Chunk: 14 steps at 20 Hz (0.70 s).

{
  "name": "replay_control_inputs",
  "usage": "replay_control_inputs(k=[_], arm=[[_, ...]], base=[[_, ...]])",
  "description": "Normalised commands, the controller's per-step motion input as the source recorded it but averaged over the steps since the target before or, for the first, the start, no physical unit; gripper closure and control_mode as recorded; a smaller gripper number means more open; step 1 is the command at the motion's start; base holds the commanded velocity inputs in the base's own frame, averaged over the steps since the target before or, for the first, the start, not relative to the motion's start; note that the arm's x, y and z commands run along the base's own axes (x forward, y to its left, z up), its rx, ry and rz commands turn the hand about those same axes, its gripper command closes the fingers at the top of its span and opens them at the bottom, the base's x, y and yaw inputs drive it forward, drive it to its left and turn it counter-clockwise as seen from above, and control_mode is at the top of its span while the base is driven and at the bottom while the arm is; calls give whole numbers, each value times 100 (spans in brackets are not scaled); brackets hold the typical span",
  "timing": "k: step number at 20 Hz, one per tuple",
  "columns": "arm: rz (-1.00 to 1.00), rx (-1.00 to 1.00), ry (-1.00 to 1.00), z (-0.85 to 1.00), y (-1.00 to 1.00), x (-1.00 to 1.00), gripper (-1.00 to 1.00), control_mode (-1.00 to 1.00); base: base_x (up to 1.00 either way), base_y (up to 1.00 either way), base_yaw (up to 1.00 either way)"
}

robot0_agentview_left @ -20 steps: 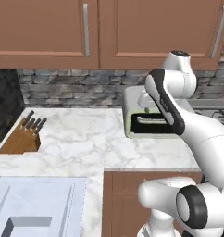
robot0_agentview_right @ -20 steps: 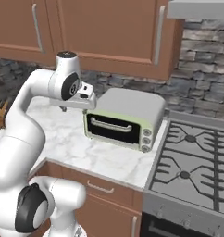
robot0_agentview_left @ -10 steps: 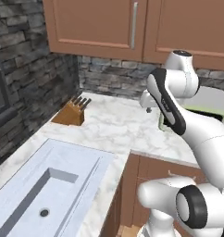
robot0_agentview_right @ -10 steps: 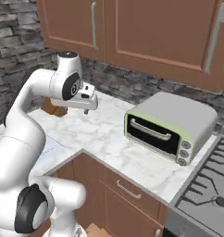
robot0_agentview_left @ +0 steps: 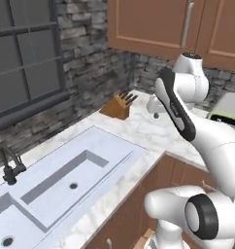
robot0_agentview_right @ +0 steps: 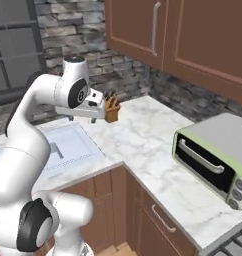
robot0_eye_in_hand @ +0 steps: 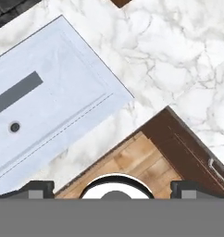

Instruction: Navigate to the toaster.

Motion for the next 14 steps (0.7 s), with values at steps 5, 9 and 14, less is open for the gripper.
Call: replay_control_inputs(k=[5, 9, 14], arm=[[0, 0, 0, 0, 0, 0, -100, 100], [0, 0, 0, 0, 0, 0, -100, 100], [0, 0, 0, 0, 0, 0, -100, 100]], base=[[-64, 42, 61], [-66, 41, 60], [-62, 48, 59]])
